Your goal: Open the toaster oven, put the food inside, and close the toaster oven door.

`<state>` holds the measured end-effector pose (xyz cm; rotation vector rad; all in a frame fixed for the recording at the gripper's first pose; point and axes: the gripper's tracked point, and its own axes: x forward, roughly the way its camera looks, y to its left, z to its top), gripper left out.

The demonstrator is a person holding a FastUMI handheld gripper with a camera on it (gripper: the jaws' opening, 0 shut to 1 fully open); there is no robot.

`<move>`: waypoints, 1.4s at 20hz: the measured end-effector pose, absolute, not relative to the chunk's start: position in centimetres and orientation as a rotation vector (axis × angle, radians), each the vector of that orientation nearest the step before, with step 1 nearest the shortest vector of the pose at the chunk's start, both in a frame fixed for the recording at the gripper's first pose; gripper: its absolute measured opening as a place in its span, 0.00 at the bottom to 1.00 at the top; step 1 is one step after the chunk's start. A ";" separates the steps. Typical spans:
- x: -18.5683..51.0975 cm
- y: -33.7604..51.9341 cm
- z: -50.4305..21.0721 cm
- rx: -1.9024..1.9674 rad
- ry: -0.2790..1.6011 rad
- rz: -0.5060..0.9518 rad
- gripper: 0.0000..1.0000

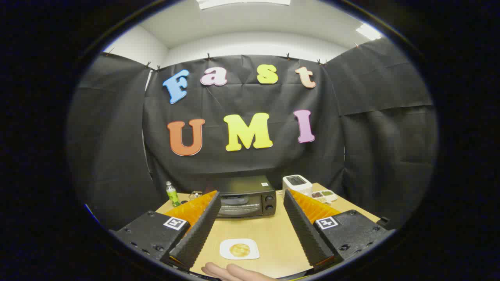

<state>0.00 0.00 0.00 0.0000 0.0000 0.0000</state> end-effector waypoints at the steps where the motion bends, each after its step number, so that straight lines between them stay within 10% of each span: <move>1: 0.1 0.1 -0.2 0.002 0.005 0.005 1.00; 17: 1.4 2.3 -0.8 0.010 -0.004 0.077 1.00; 28: 15.2 1.6 -2.3 0.025 0.063 0.076 1.00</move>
